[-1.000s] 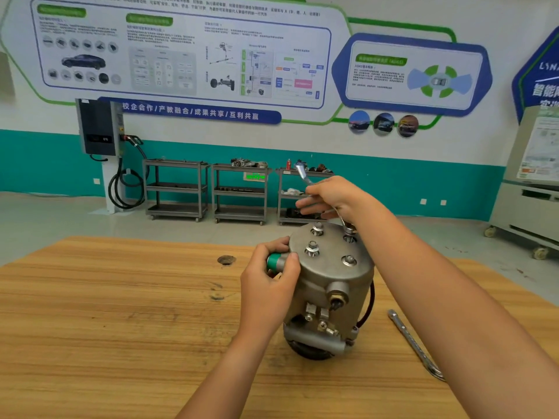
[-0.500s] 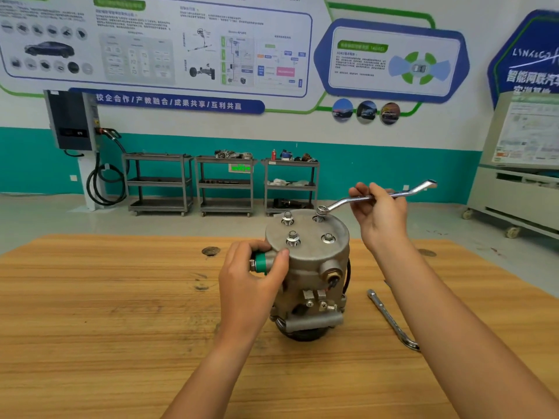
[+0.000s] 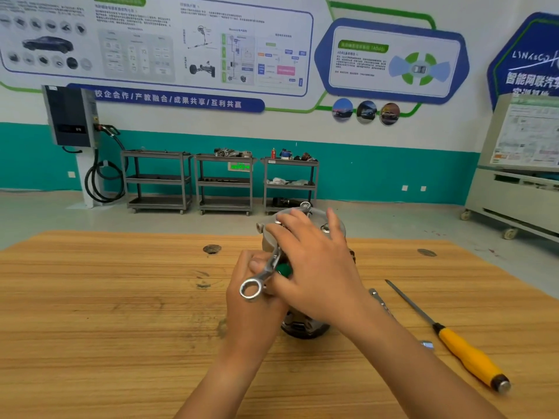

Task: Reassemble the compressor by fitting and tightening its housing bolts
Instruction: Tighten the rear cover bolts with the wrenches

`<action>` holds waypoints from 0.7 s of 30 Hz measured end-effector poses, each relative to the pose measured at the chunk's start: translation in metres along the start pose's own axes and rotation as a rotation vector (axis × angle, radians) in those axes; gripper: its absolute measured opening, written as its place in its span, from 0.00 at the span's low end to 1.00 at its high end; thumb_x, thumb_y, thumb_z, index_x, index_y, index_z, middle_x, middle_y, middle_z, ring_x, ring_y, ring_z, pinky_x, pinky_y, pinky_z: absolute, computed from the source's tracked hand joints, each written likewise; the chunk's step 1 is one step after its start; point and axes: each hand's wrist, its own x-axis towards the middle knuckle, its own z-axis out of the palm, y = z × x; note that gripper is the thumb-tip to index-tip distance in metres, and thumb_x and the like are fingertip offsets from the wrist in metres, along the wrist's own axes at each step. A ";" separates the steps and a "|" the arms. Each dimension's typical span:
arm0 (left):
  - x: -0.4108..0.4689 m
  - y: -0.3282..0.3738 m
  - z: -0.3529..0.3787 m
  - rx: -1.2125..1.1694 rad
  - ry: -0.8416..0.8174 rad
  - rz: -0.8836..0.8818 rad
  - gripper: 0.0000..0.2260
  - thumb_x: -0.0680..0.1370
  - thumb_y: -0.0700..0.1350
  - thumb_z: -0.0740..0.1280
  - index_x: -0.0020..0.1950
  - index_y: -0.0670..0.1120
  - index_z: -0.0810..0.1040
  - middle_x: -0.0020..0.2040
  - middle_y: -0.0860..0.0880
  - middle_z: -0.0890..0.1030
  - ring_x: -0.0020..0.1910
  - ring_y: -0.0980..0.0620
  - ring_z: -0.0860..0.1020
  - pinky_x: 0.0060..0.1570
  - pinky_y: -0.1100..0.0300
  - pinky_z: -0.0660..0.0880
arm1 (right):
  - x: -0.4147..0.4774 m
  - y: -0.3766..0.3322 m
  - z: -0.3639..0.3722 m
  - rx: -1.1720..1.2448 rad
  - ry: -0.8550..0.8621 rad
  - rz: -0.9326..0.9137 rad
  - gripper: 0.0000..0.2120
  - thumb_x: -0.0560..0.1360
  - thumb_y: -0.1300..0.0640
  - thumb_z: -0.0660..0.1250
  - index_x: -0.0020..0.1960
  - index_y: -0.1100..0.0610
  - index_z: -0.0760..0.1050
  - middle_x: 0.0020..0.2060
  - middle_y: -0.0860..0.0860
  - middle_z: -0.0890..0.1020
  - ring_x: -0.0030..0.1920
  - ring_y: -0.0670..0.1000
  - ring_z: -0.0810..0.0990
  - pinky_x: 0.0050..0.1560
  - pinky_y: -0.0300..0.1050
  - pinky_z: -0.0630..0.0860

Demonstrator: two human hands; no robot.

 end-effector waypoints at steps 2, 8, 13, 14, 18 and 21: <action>-0.002 -0.004 -0.001 -0.009 -0.035 -0.052 0.10 0.65 0.36 0.66 0.45 0.38 0.77 0.39 0.60 0.73 0.41 0.72 0.73 0.38 0.80 0.66 | 0.005 -0.001 -0.001 -0.016 -0.054 -0.011 0.30 0.77 0.37 0.54 0.73 0.52 0.61 0.74 0.51 0.61 0.75 0.50 0.51 0.69 0.48 0.31; -0.001 -0.012 -0.013 -0.004 -0.080 -0.035 0.09 0.68 0.34 0.69 0.46 0.43 0.77 0.42 0.61 0.77 0.40 0.65 0.75 0.33 0.72 0.69 | 0.009 -0.003 -0.005 0.043 -0.194 -0.006 0.29 0.78 0.39 0.52 0.74 0.52 0.58 0.77 0.54 0.51 0.76 0.52 0.45 0.73 0.47 0.41; 0.011 0.002 -0.028 -0.059 0.104 -0.128 0.17 0.72 0.30 0.68 0.39 0.55 0.75 0.33 0.55 0.80 0.35 0.64 0.77 0.35 0.73 0.70 | 0.016 -0.011 -0.011 -0.010 -0.274 0.013 0.34 0.76 0.34 0.50 0.73 0.56 0.60 0.76 0.58 0.52 0.76 0.55 0.47 0.73 0.50 0.44; 0.019 0.003 -0.038 -0.115 0.220 -0.145 0.14 0.74 0.35 0.68 0.38 0.54 0.76 0.31 0.56 0.80 0.33 0.65 0.77 0.34 0.74 0.70 | 0.018 -0.013 -0.012 -0.032 -0.299 0.017 0.38 0.74 0.31 0.50 0.73 0.57 0.61 0.76 0.59 0.53 0.76 0.57 0.48 0.73 0.52 0.46; 0.043 0.000 -0.081 -0.100 0.281 -0.122 0.06 0.76 0.45 0.67 0.41 0.56 0.77 0.35 0.58 0.81 0.37 0.62 0.78 0.39 0.71 0.75 | 0.024 -0.025 -0.012 -0.125 -0.376 0.020 0.40 0.72 0.29 0.50 0.71 0.58 0.64 0.74 0.63 0.56 0.75 0.62 0.50 0.73 0.56 0.52; 0.039 -0.007 -0.082 -0.111 0.079 -0.248 0.12 0.75 0.37 0.67 0.45 0.55 0.78 0.44 0.57 0.81 0.44 0.66 0.78 0.42 0.74 0.73 | 0.026 -0.026 -0.010 -0.122 -0.371 0.043 0.41 0.72 0.29 0.51 0.72 0.57 0.62 0.75 0.63 0.55 0.75 0.61 0.50 0.73 0.55 0.52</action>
